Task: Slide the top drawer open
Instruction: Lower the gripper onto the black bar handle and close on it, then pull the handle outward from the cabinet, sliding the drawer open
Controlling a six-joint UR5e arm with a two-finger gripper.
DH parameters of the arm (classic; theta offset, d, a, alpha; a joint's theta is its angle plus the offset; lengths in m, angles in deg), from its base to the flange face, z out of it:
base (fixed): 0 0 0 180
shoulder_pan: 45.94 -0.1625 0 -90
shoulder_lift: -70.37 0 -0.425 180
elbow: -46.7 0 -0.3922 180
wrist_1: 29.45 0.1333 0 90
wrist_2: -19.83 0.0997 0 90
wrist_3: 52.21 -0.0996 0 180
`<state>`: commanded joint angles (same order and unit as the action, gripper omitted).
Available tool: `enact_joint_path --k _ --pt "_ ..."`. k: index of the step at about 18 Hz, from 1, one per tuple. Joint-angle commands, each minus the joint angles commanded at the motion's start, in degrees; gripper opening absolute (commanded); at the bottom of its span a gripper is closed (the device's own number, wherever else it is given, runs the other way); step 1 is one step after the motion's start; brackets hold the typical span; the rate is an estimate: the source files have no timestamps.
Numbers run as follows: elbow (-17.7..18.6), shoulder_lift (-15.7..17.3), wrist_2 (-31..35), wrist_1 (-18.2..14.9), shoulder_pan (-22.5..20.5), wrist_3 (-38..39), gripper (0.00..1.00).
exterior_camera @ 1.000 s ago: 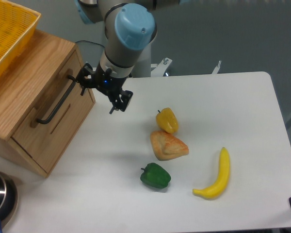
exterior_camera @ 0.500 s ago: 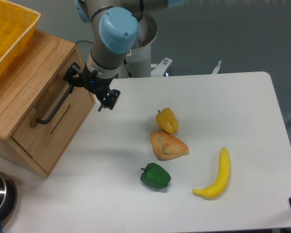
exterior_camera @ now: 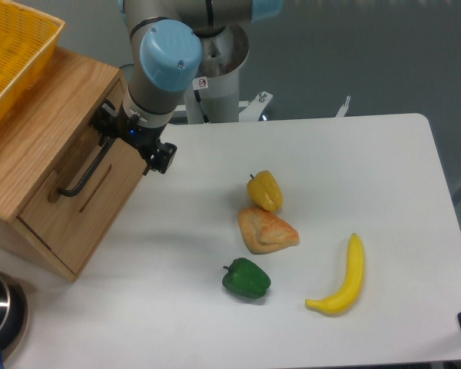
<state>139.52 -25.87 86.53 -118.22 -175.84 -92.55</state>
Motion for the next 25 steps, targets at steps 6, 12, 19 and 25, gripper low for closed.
enact_joint_path --k 6,12,19,25 --pt "0.0 -0.44 0.09 0.09 1.58 1.41 1.0" --pt "-0.09 -1.49 0.18 0.26 1.93 2.55 1.0" --pt "-0.61 -2.02 0.35 0.35 1.23 2.2 1.0" --pt "-1.14 -2.02 0.44 0.44 -0.17 1.93 1.0"
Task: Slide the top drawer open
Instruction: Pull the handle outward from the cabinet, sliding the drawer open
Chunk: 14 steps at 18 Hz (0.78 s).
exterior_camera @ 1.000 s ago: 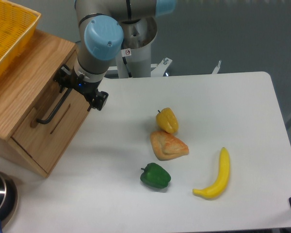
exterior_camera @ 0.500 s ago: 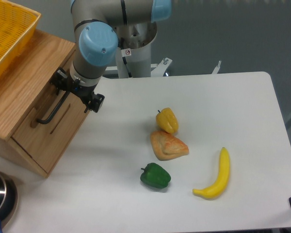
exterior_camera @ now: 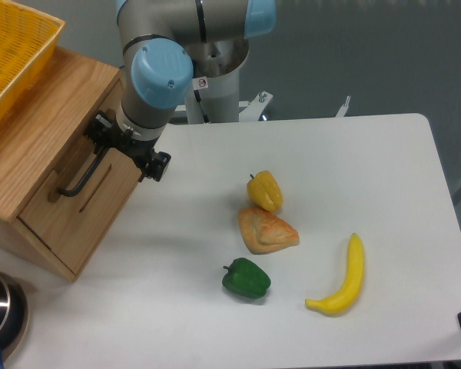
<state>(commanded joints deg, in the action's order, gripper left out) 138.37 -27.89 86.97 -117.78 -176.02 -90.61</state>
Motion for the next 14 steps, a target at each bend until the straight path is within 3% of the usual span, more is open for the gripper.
enact_joint_path --k 14 --pt "0.0 0.09 0.88 0.7 -2.02 -0.09 1.0"
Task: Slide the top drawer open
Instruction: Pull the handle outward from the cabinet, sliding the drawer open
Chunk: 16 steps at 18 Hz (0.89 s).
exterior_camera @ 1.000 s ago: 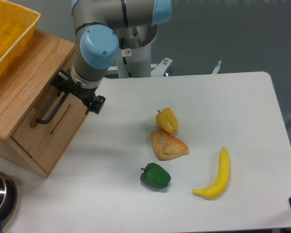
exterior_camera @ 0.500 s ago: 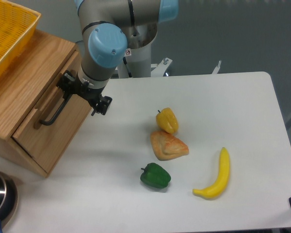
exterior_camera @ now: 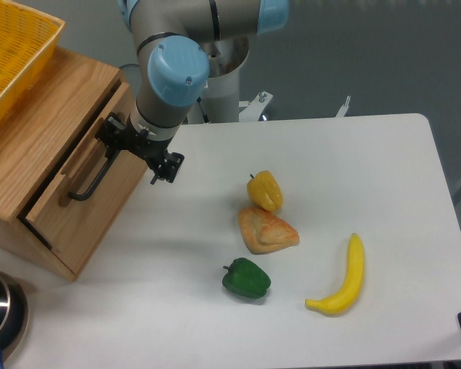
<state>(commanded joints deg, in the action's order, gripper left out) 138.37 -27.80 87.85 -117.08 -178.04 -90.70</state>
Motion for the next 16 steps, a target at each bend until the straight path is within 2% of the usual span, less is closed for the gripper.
enact_joint_path --k 16 --pt "-0.09 0.0 2.11 0.79 -2.37 0.0 1.0"
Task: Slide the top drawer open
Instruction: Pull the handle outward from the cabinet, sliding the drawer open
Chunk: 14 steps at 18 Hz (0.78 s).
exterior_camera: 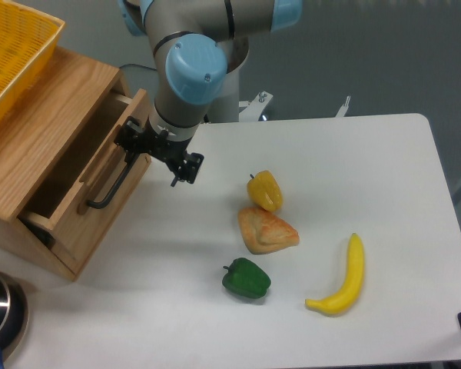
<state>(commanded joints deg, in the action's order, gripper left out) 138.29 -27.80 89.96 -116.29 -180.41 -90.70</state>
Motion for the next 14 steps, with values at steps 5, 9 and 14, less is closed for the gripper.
enact_joint_path --k 5,9,14 --pt "-0.7 0.0 0.09 0.0 -0.7 0.0 1.0" --pt "-0.97 -0.09 0.09 0.09 -1.14 0.0 1.0" --pt "-1.05 -0.09 1.23 0.09 -1.67 0.0 1.0"
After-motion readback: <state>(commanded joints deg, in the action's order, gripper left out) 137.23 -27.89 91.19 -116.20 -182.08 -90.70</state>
